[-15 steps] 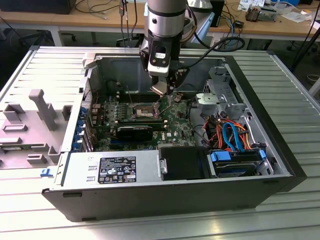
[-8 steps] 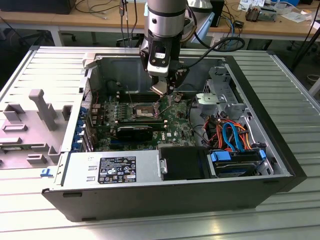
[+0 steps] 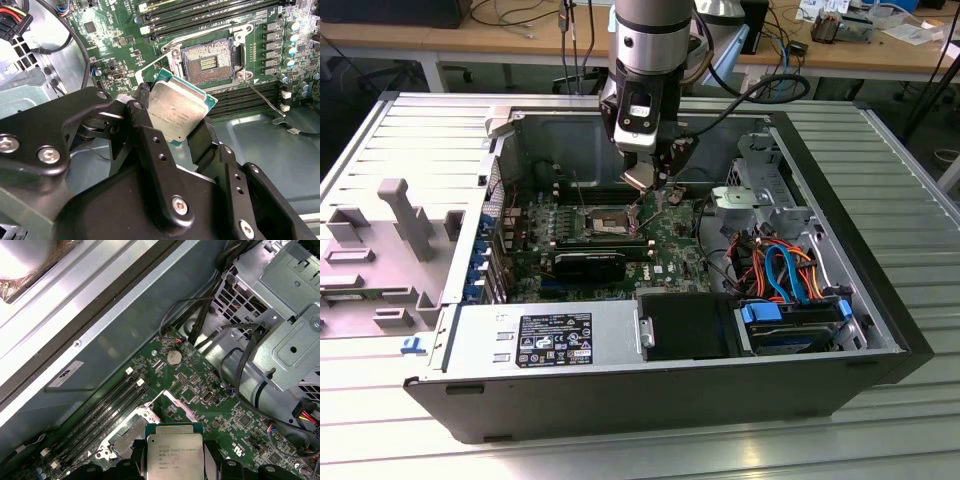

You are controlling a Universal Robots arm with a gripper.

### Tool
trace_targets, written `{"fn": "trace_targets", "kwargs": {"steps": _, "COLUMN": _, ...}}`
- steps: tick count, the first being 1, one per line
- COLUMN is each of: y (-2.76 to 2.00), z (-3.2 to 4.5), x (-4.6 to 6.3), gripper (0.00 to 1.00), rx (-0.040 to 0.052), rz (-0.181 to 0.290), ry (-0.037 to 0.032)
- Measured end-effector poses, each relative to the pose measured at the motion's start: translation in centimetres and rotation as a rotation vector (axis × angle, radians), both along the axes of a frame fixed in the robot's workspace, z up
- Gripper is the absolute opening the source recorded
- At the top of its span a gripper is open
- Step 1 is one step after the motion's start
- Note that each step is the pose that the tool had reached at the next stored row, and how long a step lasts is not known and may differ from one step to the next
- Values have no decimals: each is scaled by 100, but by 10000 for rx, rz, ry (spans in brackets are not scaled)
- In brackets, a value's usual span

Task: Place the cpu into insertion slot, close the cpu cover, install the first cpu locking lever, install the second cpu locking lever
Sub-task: 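Place the cpu into insertion slot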

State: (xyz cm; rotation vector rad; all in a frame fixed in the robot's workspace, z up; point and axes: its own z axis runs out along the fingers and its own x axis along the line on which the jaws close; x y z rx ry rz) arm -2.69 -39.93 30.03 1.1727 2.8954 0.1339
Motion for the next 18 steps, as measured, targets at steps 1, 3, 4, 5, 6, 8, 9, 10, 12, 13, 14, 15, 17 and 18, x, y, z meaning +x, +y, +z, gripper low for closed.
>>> {"fn": "trace_targets", "kwargs": {"steps": 1, "y": 0, "z": 0, "x": 0, "gripper": 55, "rx": 0, "rz": -14, "ry": -1}}
{"fn": "trace_targets", "kwargs": {"steps": 3, "y": 0, "z": 0, "x": 0, "gripper": 55, "rx": 0, "rz": -39, "ry": 0}}
{"fn": "trace_targets", "kwargs": {"steps": 4, "y": 0, "z": 0, "x": 0, "gripper": 55, "rx": 0, "rz": -46, "ry": 0}}
{"fn": "trace_targets", "kwargs": {"steps": 5, "y": 0, "z": 0, "x": 0, "gripper": 55, "rx": 0, "rz": -53, "ry": 0}}
{"fn": "trace_targets", "kwargs": {"steps": 6, "y": 0, "z": 0, "x": 0, "gripper": 55, "rx": 0, "rz": -60, "ry": 0}}
{"fn": "trace_targets", "kwargs": {"steps": 8, "y": 0, "z": 0, "x": 0, "gripper": 55, "rx": 0, "rz": -84, "ry": 0}}
{"fn": "trace_targets", "kwargs": {"steps": 9, "y": 0, "z": 0, "x": 0, "gripper": 55, "rx": 0, "rz": -90, "ry": 0}}
{"fn": "trace_targets", "kwargs": {"steps": 10, "y": 0, "z": 0, "x": 0, "gripper": 55, "rx": 0, "rz": -96, "ry": 0}}
{"fn": "trace_targets", "kwargs": {"steps": 12, "y": 0, "z": 0, "x": 0, "gripper": 55, "rx": 0, "rz": -112, "ry": 0}}
{"fn": "trace_targets", "kwargs": {"steps": 13, "y": 0, "z": 0, "x": 0, "gripper": 55, "rx": 0, "rz": -118, "ry": 0}}
{"fn": "trace_targets", "kwargs": {"steps": 14, "y": 0, "z": 0, "x": 0, "gripper": 55, "rx": 0, "rz": -125, "ry": 0}}
{"fn": "trace_targets", "kwargs": {"steps": 15, "y": 0, "z": 0, "x": 0, "gripper": 55, "rx": 0, "rz": -133, "ry": 0}}
{"fn": "trace_targets", "kwargs": {"steps": 17, "y": 0, "z": 0, "x": 0, "gripper": 55, "rx": 0, "rz": -151, "ry": 0}}
{"fn": "trace_targets", "kwargs": {"steps": 18, "y": 0, "z": 0, "x": 0, "gripper": 55, "rx": 1, "rz": -158, "ry": 0}}
